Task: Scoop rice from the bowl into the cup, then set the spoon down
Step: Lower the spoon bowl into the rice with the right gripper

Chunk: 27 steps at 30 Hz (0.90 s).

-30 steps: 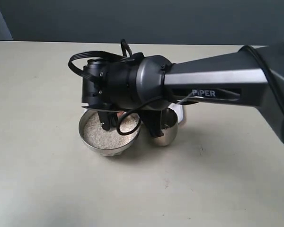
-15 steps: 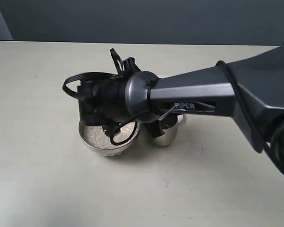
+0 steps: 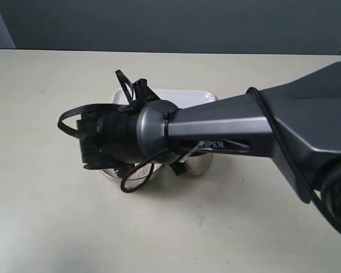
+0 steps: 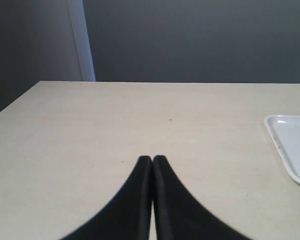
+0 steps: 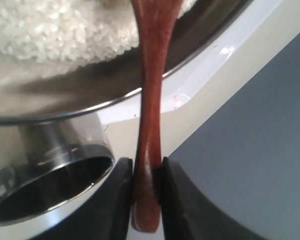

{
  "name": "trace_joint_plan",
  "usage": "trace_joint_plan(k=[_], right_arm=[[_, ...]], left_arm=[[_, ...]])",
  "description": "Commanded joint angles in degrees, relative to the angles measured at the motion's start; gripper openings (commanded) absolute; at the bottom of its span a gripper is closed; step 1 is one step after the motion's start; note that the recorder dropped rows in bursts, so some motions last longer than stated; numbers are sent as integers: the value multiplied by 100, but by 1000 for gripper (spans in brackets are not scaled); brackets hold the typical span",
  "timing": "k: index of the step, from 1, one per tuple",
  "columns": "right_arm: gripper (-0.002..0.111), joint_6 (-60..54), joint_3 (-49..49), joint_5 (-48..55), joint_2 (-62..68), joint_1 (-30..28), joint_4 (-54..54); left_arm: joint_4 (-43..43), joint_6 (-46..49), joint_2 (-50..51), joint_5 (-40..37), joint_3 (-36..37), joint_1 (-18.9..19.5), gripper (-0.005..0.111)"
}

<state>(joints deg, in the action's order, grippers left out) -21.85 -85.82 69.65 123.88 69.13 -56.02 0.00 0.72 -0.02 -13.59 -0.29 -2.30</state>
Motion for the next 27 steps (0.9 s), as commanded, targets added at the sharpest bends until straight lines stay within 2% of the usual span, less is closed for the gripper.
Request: trace_joint_plan(k=[1,8,13,27], right_arm=[[-1,-164,-17,31,-10,28,171],[-1,-235,-17,31,-10,28,332],[-1,-542,-17,31,-10,28,846],[-1,-551,-72,31,-43,15,922]], left_arm=[[0,-15,2,27,29,-73,1],[0,-15,2,27,29,-73,1],[0,-15,2,27,29,-73,1],[0,-15,2,27,29,-73,1]])
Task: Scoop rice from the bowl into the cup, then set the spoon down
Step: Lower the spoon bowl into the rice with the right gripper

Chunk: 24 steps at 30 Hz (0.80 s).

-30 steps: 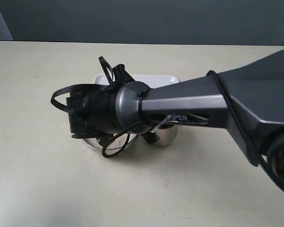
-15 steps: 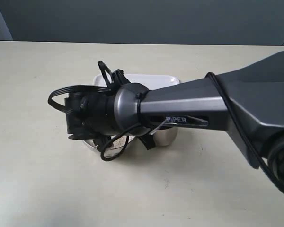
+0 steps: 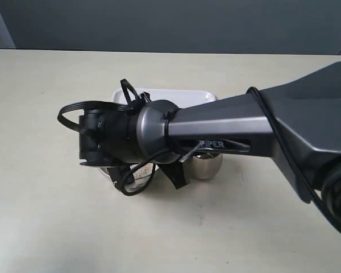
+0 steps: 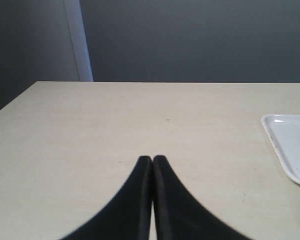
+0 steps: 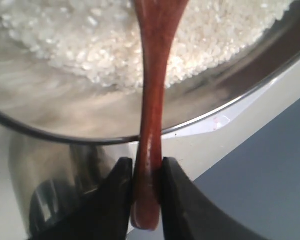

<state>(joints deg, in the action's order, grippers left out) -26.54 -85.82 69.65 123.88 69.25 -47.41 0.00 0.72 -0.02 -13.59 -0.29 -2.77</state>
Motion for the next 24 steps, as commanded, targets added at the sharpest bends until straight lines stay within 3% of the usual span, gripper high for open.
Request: trace_joint_plan(k=[1,24], right_arm=[[-1,-82,-132,31,-43,2,110],[-1,-228,-541,31,-43,-366,785]], left_arm=[[0,-15,2,27,29,-26,1],[0,-15,2,27,29,-26,1]])
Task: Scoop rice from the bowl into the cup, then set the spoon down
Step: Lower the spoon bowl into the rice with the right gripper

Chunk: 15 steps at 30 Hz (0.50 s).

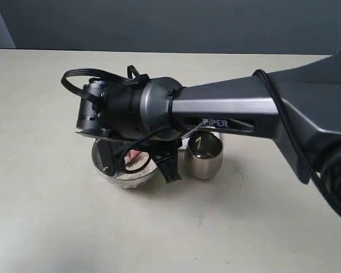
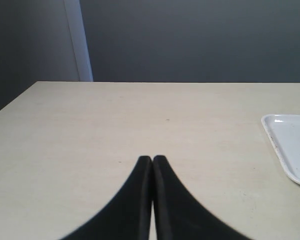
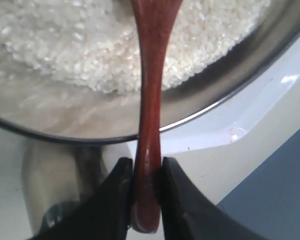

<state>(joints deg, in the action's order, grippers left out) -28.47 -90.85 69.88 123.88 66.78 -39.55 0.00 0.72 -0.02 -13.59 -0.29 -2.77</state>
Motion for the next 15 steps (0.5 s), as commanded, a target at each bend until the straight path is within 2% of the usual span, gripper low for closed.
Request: trace_joint_plan(k=[1,15], right_arm=[[-1,-34,-38,9,-62,-137,-1],[-1,-43,-38,9,-206,-388,254]], left_arm=[[0,-15,2,27,29,-26,1],[0,-15,2,27,29,-26,1]])
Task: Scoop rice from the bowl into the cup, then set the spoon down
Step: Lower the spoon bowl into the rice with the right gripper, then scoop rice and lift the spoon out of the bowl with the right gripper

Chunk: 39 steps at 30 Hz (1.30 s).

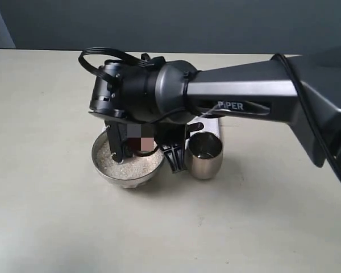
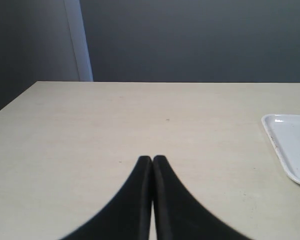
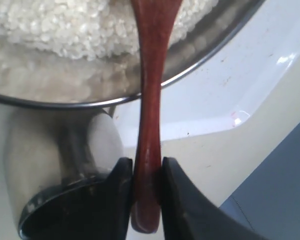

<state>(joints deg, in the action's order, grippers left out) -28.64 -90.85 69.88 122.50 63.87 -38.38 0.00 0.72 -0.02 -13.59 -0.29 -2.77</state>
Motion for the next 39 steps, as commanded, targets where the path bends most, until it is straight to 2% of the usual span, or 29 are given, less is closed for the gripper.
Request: trace_joint_plan(k=[1,9,15,30,39], right_arm=[[-1,-26,-38,9,-78,-121,178],[-1,-42,-38,9,-196,-258,347],[-1,-289,-38,9,-339,-389,1024],[-1,-399,-38,9,-495,-389,1152],[-1,-405,-38,9,-638,-788,1394]], left_arm=[[0,-15,2,27,29,-26,1],[0,-15,2,27,29,-26,1],[0,-15,2,27,29,-26,1],[0,-15,2,27,29,-26,1],[0,-15,2,27,29,-26,1]])
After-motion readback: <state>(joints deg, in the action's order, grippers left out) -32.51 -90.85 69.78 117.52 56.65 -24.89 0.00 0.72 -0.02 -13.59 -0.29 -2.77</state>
